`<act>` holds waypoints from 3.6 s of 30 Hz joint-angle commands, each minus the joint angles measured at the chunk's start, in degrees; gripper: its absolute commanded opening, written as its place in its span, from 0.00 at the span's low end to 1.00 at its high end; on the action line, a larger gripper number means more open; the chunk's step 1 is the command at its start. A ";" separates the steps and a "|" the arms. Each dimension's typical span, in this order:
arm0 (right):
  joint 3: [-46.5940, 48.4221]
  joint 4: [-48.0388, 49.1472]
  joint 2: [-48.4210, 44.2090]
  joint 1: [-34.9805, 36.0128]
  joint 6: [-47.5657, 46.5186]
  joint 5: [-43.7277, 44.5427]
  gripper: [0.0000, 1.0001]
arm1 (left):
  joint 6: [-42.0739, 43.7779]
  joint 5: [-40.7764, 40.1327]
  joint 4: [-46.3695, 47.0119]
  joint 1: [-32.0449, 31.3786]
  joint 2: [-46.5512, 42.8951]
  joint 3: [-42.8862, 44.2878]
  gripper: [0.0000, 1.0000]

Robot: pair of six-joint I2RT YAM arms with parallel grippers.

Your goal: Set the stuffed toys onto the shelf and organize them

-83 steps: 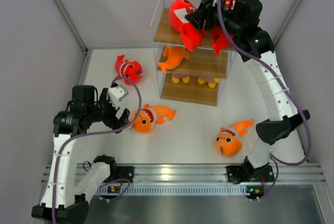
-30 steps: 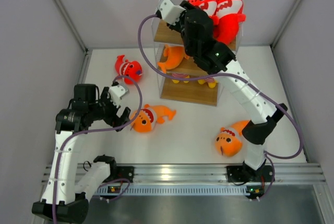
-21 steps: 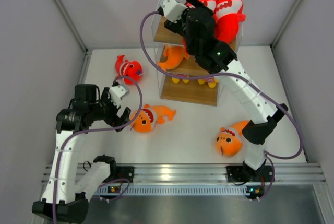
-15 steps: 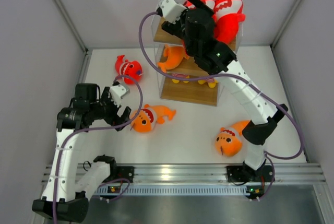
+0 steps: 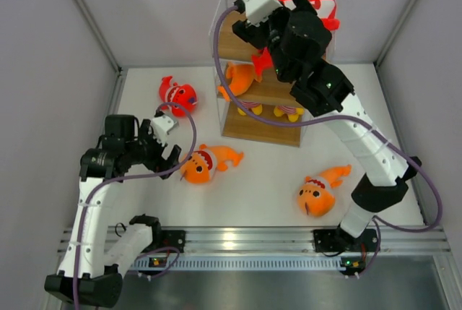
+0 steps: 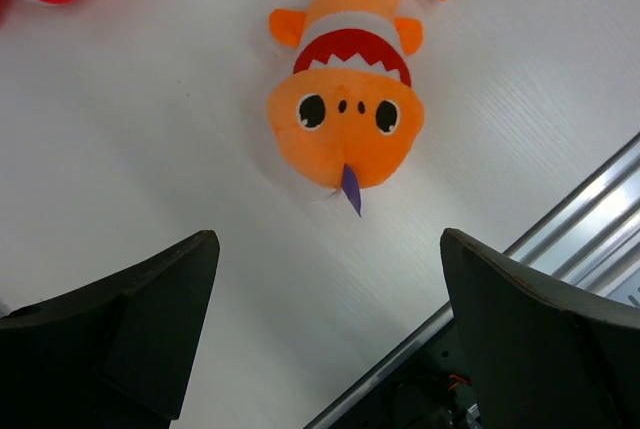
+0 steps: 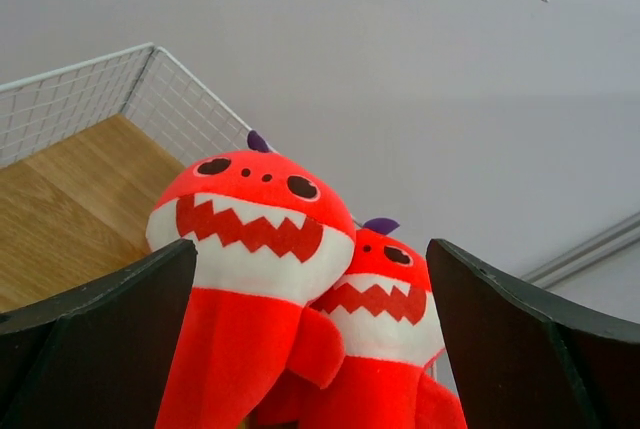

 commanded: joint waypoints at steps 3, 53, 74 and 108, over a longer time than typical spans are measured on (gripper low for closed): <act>-6.26 5.24 -9.19 1.25 7.93 -4.93 0.99 | -7.71 -15.59 9.47 -0.15 5.34 -0.23 0.99; -34.06 3.04 -35.48 2.65 16.90 -33.06 0.99 | -32.94 -2.74 18.97 12.67 32.83 32.84 0.00; -35.30 21.15 -19.14 13.37 26.66 -56.02 0.99 | -46.13 35.77 13.34 14.88 6.41 40.99 0.00; -21.03 -37.20 -24.30 12.14 11.28 -53.73 0.00 | -20.05 32.45 12.99 14.79 3.60 22.39 0.97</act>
